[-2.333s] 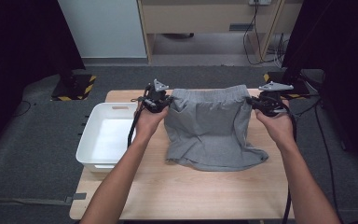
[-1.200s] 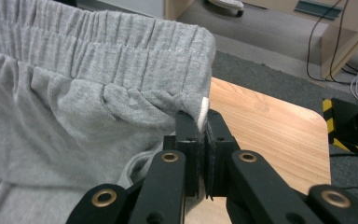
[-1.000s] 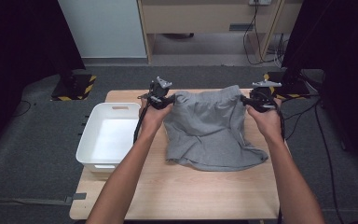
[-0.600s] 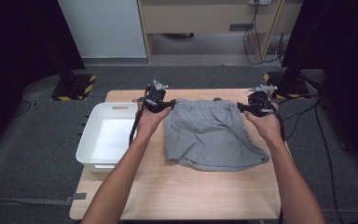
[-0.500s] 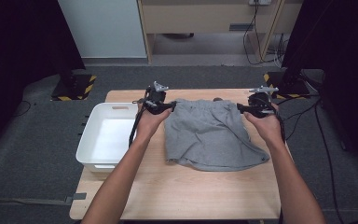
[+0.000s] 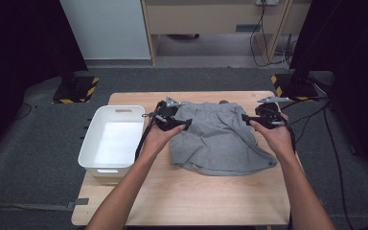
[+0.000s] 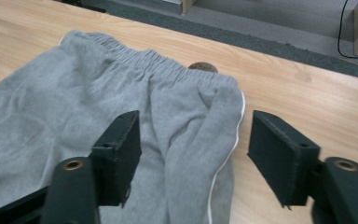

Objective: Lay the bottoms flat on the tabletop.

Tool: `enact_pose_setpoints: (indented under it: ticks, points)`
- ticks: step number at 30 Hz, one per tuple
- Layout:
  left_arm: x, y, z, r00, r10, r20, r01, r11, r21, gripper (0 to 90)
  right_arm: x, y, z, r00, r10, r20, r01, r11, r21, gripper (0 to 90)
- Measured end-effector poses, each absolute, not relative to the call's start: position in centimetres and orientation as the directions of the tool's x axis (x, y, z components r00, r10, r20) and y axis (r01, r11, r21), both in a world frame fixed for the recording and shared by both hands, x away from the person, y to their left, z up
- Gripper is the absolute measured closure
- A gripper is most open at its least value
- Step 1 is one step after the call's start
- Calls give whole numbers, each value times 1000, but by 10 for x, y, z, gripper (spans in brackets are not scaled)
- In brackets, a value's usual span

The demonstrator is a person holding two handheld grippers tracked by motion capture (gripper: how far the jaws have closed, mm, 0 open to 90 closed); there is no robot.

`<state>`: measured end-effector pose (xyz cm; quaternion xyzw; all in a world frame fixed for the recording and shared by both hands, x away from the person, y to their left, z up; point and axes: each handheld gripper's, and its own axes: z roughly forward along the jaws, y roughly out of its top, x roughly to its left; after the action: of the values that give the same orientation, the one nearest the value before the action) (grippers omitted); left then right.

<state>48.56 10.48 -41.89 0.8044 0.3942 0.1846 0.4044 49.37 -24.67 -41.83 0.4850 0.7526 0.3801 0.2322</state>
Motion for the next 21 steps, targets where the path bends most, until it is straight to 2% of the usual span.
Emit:
enact_pose_setpoints:
  ticks: [3, 6, 12, 21]
  points:
    - [477, 104, -424, 639, 770, -5, 465, -381, 799, 166, 482, -248, -421, -434, 901, 6, 544, 256, 799, 422]
    - [470, 104, -429, 652, 758, 16, 447, -402, 799, 143, 477, -249, -424, -441, 897, 19, 545, 251, 800, 424]
    - [458, 108, -431, 659, 752, 0, 444, -389, 807, 123, 464, -249, -426, -449, 893, 19, 534, 251, 807, 422]
    - [435, 113, -438, 655, 756, -6, 438, -372, 819, 124, 433, -251, -428, -479, 878, -9, 492, 277, 825, 560]
